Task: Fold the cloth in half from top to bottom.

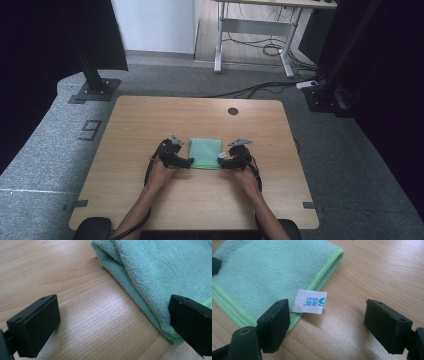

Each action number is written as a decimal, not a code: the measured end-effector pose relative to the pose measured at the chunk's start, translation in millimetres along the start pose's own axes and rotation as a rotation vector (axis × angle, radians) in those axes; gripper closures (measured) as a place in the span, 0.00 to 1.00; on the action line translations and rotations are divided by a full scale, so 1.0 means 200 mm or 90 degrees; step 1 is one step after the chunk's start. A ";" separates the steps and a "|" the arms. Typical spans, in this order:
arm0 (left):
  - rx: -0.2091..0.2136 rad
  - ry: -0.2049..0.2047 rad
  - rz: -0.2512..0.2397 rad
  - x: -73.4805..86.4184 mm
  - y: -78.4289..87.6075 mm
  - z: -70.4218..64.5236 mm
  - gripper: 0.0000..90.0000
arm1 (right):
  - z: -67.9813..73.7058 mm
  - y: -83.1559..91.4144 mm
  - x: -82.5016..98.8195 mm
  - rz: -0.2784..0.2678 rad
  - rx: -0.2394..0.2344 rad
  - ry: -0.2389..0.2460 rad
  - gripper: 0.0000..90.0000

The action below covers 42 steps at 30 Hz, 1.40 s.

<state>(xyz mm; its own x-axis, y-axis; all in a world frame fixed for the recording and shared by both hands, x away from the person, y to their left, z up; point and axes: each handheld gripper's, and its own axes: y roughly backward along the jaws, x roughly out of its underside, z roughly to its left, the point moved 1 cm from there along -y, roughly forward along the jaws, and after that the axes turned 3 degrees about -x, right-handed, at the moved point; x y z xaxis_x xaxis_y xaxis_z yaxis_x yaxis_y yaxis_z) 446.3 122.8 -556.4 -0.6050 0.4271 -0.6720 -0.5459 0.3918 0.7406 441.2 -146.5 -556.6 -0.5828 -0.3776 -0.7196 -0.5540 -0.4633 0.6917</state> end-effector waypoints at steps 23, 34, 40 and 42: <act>0.023 -0.041 -0.052 -0.02 0.24 -0.03 0.00 | 0.05 0.16 -0.05 -0.020 -0.035 0.037 0.16; 0.038 -0.060 -0.072 0.04 0.44 -0.05 0.00 | 0.09 0.33 -0.04 -0.023 -0.062 0.065 0.12; 0.033 -0.072 -0.067 0.14 0.51 -0.05 0.00 | 0.11 0.41 0.00 -0.009 -0.061 0.081 0.03; 0.030 -0.071 -0.065 0.18 0.51 -0.04 0.00 | 0.11 0.42 0.02 -0.006 -0.057 0.082 0.00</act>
<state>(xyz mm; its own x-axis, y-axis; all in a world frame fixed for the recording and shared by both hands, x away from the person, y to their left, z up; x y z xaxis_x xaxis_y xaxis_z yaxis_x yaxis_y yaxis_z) 363.9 172.9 -504.7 -0.4785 0.4696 -0.7420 -0.5716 0.4749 0.6692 378.9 -169.1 -499.9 -0.4930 -0.4700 -0.7321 -0.5007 -0.5349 0.6806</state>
